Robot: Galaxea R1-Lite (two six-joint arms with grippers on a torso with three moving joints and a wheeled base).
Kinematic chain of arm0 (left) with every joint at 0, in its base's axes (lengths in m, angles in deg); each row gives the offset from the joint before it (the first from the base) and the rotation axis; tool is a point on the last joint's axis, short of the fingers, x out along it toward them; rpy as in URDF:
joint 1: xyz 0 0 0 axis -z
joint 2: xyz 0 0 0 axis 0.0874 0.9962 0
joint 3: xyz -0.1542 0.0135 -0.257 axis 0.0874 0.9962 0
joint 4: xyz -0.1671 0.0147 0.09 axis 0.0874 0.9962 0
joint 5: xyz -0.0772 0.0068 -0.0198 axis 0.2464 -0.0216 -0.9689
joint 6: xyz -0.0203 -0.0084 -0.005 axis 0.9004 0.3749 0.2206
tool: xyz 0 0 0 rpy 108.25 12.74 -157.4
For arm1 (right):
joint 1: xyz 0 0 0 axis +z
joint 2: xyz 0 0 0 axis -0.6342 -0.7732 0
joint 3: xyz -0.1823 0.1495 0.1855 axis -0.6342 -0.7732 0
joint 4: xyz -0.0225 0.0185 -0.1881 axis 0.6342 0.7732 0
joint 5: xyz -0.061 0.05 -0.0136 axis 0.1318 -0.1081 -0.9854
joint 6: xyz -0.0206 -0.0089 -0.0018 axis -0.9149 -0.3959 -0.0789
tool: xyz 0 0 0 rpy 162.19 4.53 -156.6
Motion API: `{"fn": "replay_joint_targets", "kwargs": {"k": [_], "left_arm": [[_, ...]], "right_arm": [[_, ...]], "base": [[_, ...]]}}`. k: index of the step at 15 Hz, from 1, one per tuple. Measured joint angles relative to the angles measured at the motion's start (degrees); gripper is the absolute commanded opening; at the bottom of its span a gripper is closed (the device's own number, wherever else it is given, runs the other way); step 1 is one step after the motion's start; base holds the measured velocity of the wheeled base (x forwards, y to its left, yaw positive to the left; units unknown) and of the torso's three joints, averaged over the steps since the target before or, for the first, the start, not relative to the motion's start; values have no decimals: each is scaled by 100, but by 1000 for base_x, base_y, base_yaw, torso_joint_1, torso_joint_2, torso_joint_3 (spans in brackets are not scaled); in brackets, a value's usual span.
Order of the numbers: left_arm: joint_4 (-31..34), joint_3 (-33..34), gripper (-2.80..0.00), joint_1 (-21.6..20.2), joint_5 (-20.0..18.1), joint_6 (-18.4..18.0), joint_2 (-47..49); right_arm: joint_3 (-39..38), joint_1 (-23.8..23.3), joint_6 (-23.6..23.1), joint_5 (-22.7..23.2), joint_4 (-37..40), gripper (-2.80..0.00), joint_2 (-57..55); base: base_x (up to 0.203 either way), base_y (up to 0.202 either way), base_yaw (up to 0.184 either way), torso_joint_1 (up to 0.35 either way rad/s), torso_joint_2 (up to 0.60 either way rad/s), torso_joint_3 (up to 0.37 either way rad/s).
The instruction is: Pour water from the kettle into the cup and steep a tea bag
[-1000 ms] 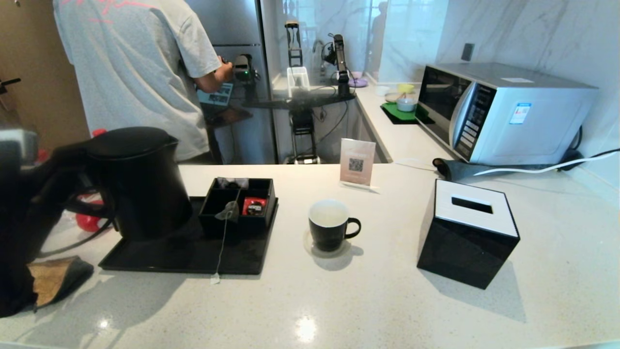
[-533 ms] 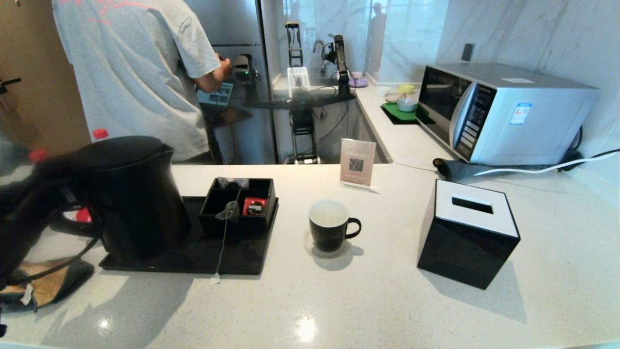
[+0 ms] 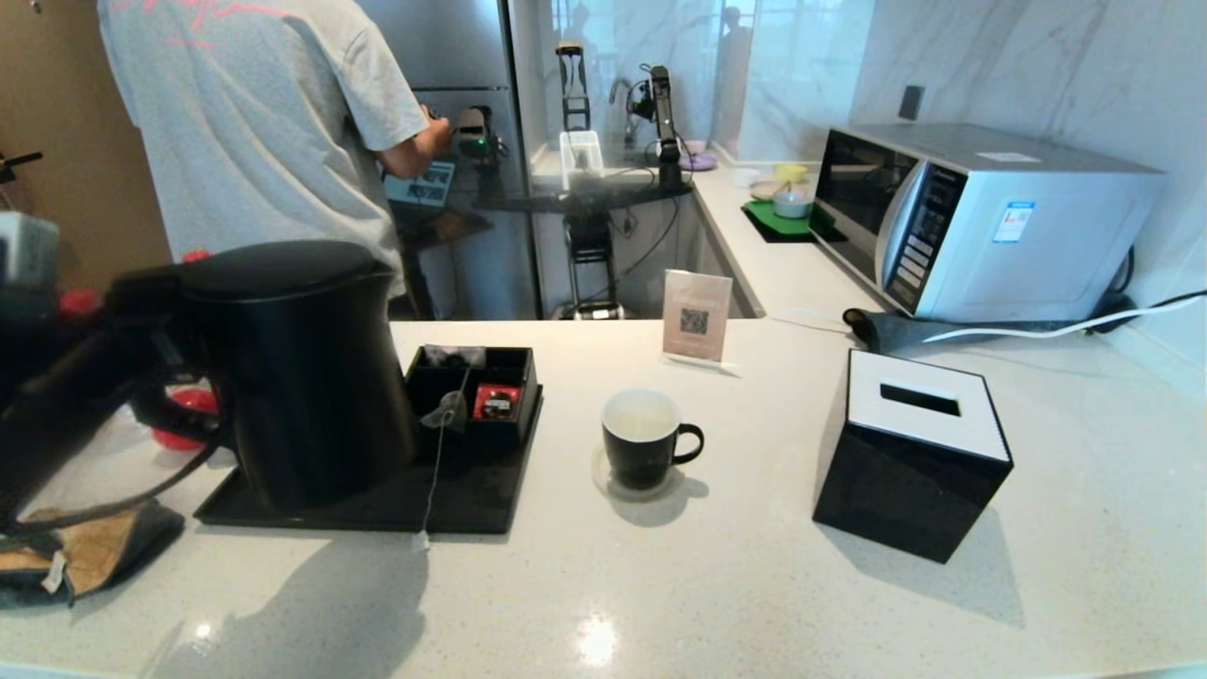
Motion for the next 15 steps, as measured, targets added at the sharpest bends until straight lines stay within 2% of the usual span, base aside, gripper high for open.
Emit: {"fn": "replay_joint_targets", "kwargs": {"k": [5,9,12,15], "left_arm": [[505,-349,-280,631,19,-15,-124],[960,-471,-280,1224,306,-235,-143],[1555,-703,-280,1532,437,-397,-152],[2028,-934,-280,1906,867,-529,-140]], "right_arm": [[0,0,3,0,-1,-280,0],[0,0,137,0,2,-280,0],[0,0,5,0,-1,-280,0],[0,-2,0,-2,0,-280,0]], "base": [[0,0,0,0,0,0],[0,0,0,0,0,0],[0,0,0,0,0,0],[0,0,0,0,0,0]]}}
